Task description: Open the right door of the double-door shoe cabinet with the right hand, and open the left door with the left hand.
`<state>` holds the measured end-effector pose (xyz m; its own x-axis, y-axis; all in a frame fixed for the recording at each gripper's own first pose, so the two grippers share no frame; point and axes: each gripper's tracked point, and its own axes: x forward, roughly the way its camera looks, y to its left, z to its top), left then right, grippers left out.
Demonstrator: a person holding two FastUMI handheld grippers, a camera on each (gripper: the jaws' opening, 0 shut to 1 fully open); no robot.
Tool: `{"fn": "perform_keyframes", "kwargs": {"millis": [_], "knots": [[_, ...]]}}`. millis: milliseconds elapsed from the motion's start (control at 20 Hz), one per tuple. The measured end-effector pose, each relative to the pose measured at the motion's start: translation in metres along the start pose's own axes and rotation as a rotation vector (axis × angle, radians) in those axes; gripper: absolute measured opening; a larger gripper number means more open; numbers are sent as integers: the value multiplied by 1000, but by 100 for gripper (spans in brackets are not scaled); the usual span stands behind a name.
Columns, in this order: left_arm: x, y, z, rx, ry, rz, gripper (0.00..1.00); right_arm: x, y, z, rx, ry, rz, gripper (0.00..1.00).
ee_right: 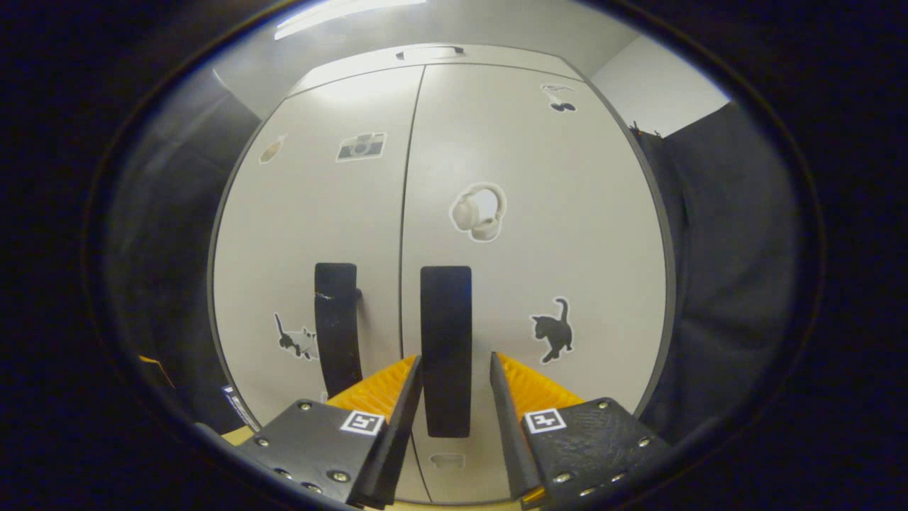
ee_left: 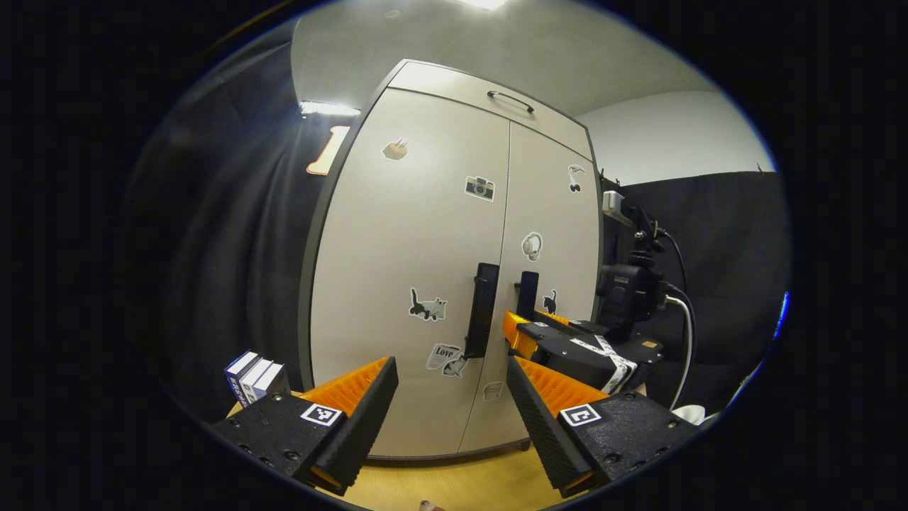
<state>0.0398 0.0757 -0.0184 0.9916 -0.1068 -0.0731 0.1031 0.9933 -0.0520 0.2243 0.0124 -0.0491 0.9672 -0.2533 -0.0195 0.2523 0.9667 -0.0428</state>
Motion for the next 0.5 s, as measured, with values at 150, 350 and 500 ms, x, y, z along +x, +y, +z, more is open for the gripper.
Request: {"fn": "perform_keyframes", "kwargs": {"millis": [150,350,500], "knots": [[1,6,-2,-11,6,6,96,0,7,-1,-10,8,15,43],[3,8,-3,-18,9,0,96,2,7,-2,-27,-6,2,35],[4,8,-5,-24,17,-9,95,2,7,-4,-33,10,12,29]]}}
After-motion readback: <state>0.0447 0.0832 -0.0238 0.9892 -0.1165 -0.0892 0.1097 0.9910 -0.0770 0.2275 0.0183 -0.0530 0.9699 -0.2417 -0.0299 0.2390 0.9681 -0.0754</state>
